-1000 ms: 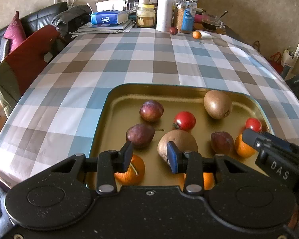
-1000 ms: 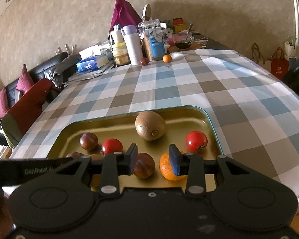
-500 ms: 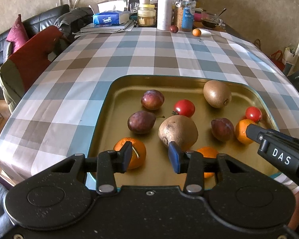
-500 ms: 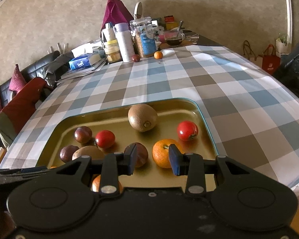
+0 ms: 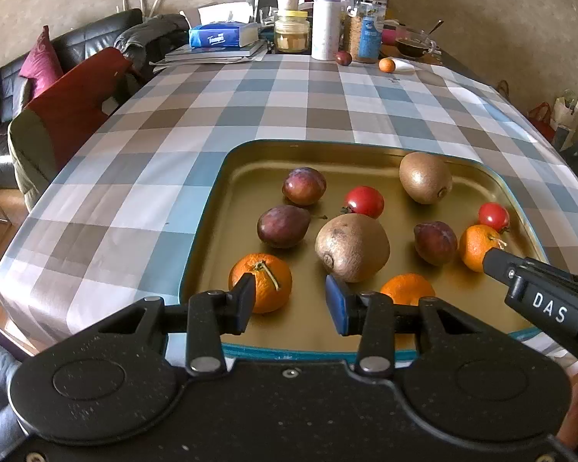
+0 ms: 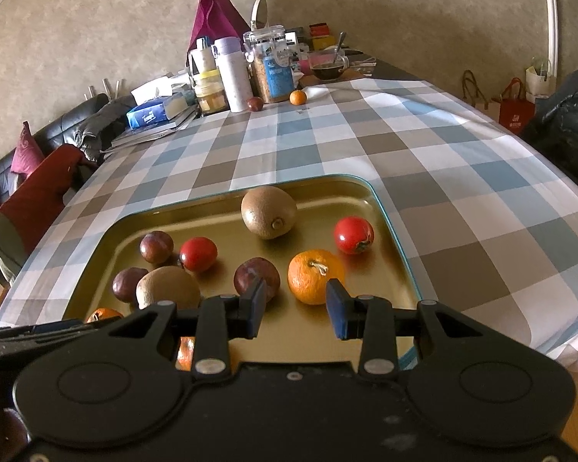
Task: Organize fruits
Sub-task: 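Withdraw both open tools from the tray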
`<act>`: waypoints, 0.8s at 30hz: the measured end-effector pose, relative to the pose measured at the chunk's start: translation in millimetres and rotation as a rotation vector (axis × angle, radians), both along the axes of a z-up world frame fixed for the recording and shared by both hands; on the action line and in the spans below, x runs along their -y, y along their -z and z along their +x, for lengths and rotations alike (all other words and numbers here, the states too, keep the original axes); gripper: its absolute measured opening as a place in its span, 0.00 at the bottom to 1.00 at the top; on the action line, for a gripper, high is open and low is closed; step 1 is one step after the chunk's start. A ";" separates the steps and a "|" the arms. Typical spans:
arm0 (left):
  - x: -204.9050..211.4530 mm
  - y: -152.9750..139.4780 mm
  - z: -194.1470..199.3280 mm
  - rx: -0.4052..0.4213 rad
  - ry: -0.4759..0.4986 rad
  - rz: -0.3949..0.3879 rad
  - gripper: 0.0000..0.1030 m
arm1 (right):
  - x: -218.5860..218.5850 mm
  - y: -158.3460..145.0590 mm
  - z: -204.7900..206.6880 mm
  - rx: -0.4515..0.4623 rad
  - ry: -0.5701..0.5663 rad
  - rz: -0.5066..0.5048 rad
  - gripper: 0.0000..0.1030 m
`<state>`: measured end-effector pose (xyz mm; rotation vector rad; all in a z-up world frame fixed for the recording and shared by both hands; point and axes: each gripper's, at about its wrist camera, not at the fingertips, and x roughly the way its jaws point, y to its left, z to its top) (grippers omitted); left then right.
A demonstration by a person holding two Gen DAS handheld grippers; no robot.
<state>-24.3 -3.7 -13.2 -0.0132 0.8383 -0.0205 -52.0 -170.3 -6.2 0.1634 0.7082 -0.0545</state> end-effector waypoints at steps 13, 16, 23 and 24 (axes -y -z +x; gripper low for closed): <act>-4.2 1.1 -6.9 0.000 -0.012 -0.008 0.49 | -4.7 0.0 -10.4 0.007 -0.007 -0.005 0.37; -4.0 1.3 -7.4 0.001 -0.010 -0.008 0.48 | -5.3 0.5 -12.1 0.009 -0.007 -0.007 0.37; -3.9 1.8 -9.3 0.001 -0.009 -0.007 0.49 | -5.6 0.6 -12.5 0.008 -0.007 -0.006 0.37; -3.9 1.7 -9.2 0.001 -0.009 -0.007 0.49 | -5.6 0.6 -12.5 0.008 -0.007 -0.006 0.37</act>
